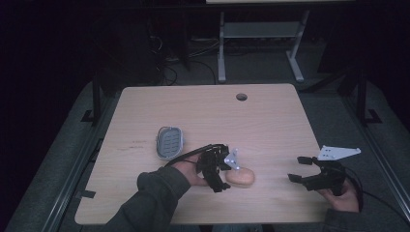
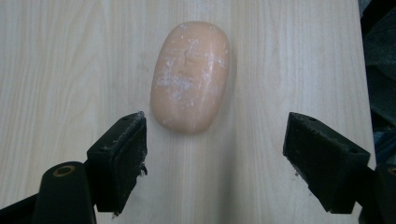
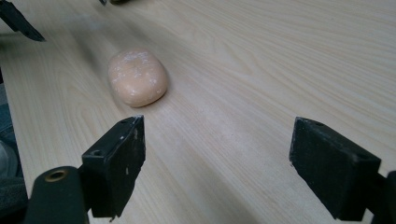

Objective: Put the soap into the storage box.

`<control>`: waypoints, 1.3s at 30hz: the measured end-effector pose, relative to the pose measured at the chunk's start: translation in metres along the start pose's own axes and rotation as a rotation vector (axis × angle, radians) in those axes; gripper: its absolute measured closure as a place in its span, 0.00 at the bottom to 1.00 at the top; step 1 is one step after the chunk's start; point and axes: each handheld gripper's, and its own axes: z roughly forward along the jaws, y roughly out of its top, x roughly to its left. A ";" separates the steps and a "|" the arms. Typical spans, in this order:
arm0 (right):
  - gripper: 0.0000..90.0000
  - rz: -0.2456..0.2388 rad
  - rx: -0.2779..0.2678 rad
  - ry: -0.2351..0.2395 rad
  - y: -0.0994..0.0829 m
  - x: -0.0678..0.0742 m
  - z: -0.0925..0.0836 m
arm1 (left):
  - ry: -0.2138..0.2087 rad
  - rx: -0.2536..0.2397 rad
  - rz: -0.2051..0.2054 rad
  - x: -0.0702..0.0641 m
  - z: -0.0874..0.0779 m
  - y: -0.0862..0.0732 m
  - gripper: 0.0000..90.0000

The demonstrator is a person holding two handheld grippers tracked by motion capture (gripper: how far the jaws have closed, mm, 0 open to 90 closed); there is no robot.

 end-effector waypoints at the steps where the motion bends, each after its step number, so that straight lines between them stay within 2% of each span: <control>1: 0.20 0.003 -0.001 0.003 0.000 0.000 0.000 | -0.004 0.008 0.005 0.001 0.003 0.003 0.23; 5: 0.20 -0.007 -0.008 0.004 0.001 -0.001 0.000 | -0.015 0.021 0.017 0.004 0.008 0.008 0.23; 15: 0.21 0.008 -0.038 0.004 0.000 -0.003 -0.005 | -0.061 0.081 0.055 0.018 0.032 0.027 0.25; 26: 0.20 0.013 -0.049 0.008 0.000 -0.005 -0.006 | -0.093 0.144 0.077 0.026 0.052 0.035 0.26; 39: 0.20 0.010 -0.040 0.001 0.001 -0.004 -0.005 | -0.113 0.205 0.111 0.031 0.066 0.041 0.30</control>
